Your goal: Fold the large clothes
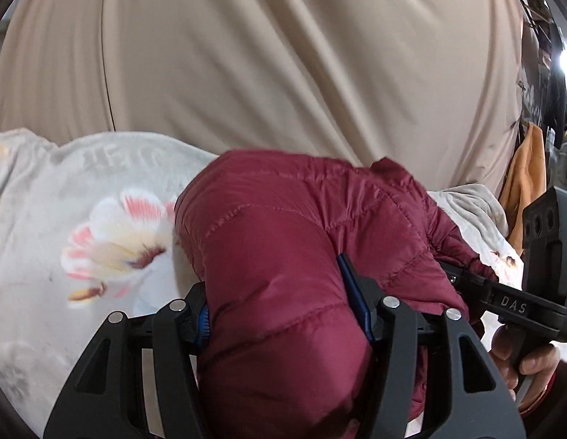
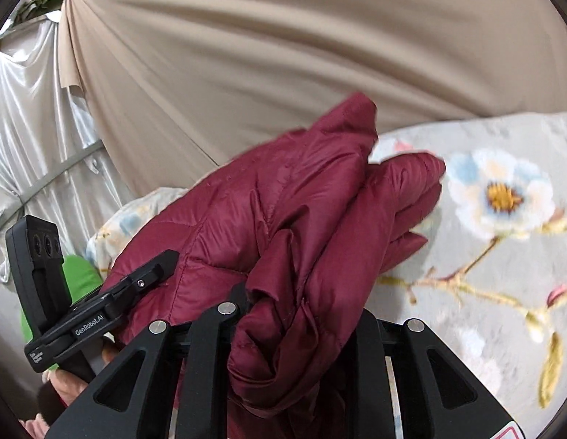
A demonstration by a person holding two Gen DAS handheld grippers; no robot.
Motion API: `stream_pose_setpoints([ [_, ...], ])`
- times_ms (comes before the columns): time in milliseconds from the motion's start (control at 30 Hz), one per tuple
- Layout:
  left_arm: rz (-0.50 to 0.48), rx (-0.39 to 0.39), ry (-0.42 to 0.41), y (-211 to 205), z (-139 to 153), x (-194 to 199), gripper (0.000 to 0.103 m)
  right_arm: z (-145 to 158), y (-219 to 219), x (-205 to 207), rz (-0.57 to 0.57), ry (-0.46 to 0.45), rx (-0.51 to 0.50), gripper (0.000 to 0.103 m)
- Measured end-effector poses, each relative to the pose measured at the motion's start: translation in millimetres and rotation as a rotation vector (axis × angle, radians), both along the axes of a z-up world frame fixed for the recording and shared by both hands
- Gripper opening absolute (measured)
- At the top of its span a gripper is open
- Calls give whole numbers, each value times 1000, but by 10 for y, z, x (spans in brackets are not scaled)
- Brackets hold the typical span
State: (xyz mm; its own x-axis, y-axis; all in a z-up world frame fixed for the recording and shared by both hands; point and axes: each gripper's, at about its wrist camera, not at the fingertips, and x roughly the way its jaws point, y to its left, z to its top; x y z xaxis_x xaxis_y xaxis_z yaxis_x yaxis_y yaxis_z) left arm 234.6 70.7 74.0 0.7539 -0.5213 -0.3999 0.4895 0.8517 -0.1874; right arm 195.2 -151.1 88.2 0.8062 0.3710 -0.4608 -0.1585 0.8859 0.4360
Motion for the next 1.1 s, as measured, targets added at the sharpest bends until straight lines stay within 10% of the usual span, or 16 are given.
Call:
stream_pose_setpoints([
  [300,-30,-94,-177,93,442,-199,60,386,-61,-128,22,-160,34,21],
  [500,-44,16,161,-76,-391,353,71,-685,-539,197,-80,260,142,34],
  [567,-51,-62,225,111,-570,304,72,-821,-731,-9,-73,252,253,41],
  [733,-38,-60,154,474,-335,-82,92,-422,-875,-523,-129,126,159,44],
  [933,-128,146,142,53,-503,-365,93,-377,-622,-272,-81,156,130,60],
  [1000,-87,255,111,-106,-632,-400,91,-510,-484,-134,-82,223,82,51],
  [1033,-62,289,109,-133,-681,-389,76,-509,-449,-134,-89,232,59,26],
  [1100,-17,300,121,-67,-696,-337,66,-410,-438,-238,-65,188,107,10],
])
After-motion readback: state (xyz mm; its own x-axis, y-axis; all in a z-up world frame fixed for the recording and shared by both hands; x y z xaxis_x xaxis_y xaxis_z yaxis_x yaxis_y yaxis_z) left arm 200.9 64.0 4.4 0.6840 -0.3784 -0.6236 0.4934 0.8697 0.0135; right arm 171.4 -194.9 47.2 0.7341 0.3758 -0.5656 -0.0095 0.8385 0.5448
